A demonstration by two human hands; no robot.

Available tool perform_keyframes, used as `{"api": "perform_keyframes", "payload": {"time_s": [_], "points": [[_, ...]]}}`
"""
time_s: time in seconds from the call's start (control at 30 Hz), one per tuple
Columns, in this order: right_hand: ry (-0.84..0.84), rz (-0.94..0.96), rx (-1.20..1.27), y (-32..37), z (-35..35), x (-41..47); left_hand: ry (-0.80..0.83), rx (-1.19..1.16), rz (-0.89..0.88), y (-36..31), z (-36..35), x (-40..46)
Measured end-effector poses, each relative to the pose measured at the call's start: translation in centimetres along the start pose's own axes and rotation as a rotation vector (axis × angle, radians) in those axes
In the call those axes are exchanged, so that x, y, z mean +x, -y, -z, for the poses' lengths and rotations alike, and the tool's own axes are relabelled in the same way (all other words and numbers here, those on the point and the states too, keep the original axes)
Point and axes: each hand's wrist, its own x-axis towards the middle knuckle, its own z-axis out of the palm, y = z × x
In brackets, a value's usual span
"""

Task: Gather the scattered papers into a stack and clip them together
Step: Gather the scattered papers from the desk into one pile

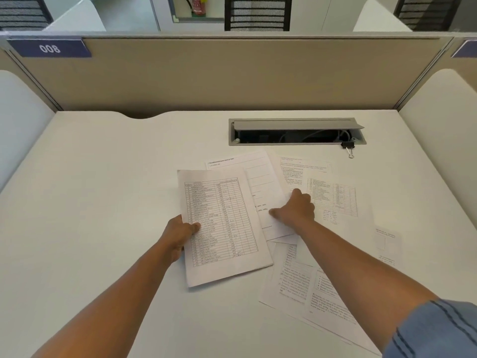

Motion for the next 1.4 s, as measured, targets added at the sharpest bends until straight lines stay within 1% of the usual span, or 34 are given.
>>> {"api": "perform_keyframes", "payload": {"time_s": [0.1, 0.27, 0.4, 0.5, 0.77, 0.9, 1.03, 1.13, 1.2, 1.3, 1.4], "points": [[0.009, -0.039, 0.019, 0.1, 0.3, 0.2, 0.010, 0.011, -0.015, 0.1, 0.1, -0.1], [0.043, -0.034, 0.058, 0.0, 0.5, 0.1, 0.013, 0.018, -0.032, 0.1, 0.1, -0.5], [0.077, 0.049, 0.281, -0.1, 0.3, 0.0, 0.016, 0.013, -0.043, 0.0, 0.0, -0.8], [0.099, 0.090, 0.350, -0.2, 0.6, -0.2, 0.027, 0.005, -0.054, -0.2, -0.1, -1.2], [-0.078, 0.127, 0.431, -0.8, 3.2, -0.6, 0.014, -0.046, -0.053, -0.2, 0.4, -1.6], [-0.132, 0.092, 0.486, -1.7, 4.0, -0.9, -0.082, -0.051, -0.073, -0.5, 1.7, -2.1], [-0.143, 0.083, 0.583, -2.5, 4.9, -1.0, -0.181, -0.058, -0.104, -1.2, 3.8, -2.5], [-0.120, 0.114, 0.625, -2.7, 6.1, -1.4, -0.215, -0.052, -0.118, -1.4, 5.5, -2.9], [-0.082, 0.134, 0.661, -2.7, 6.7, -1.8, -0.209, -0.034, -0.133, -1.6, 6.1, -3.3], [0.013, 0.131, 0.688, -2.6, 6.8, -2.3, -0.182, -0.035, -0.165, -2.0, 6.0, -3.8], [0.144, 0.125, 0.678, -2.1, 6.1, -3.2, -0.100, -0.049, -0.194, -2.6, 5.0, -4.5]]}}
